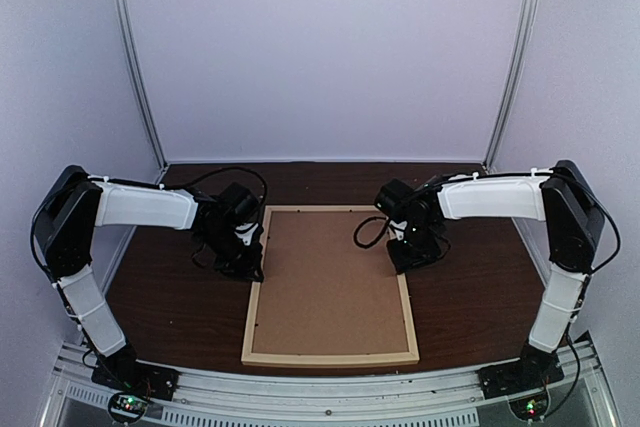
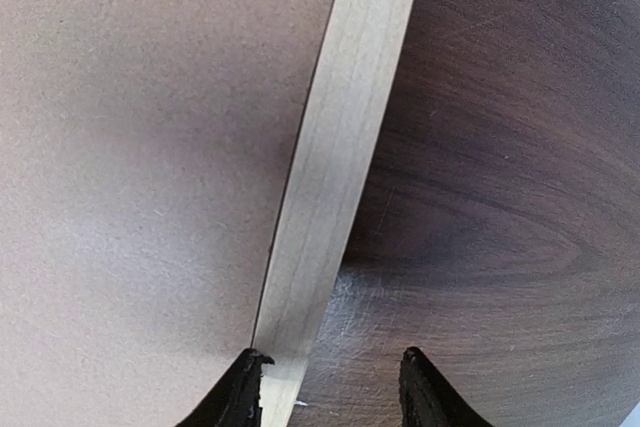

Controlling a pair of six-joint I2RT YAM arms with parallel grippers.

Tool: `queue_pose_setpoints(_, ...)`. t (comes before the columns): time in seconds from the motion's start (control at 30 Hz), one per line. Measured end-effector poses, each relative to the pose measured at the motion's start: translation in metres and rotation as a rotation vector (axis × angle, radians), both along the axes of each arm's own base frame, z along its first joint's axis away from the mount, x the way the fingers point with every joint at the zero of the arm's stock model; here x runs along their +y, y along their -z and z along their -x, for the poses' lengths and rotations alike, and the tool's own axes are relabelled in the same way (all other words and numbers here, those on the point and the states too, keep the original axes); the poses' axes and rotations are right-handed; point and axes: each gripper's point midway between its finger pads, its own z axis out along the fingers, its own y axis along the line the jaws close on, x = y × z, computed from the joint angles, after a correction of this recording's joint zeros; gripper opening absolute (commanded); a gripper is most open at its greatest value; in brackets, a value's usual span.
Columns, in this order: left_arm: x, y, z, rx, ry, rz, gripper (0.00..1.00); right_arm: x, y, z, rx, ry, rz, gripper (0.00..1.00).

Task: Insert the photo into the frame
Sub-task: Press the fastener onto the backboard.

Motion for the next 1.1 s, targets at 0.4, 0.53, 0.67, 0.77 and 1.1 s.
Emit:
queue_pose_setpoints(0.4, 0.000, 0.000, 0.000, 0.000, -0.001, 0.000, 0.15, 0.007, 0.003, 0.001, -0.006, -0.011, 0.059, 0.47)
queue_pose_setpoints(0.53, 0.000, 0.000, 0.000, 0.000, -0.001, 0.001, 0.15, 0.027, 0.006, 0.005, -0.008, -0.036, 0.032, 0.47)
queue_pose_setpoints(0.67, 0.000, 0.000, 0.000, -0.001, -0.001, 0.002, 0.15, 0.036, 0.007, 0.007, -0.016, -0.049, 0.023, 0.47)
queue_pose_setpoints(0.77, 0.000, 0.001, 0.000, -0.001, -0.001, 0.002, 0.15, 0.040, 0.006, 0.007, -0.020, -0.055, 0.018, 0.47)
queue_pose_setpoints(1.1, 0.000, 0.000, 0.000, 0.000, -0.006, 0.002, 0.17, 0.050, -0.008, 0.017, -0.016, -0.074, -0.061, 0.49)
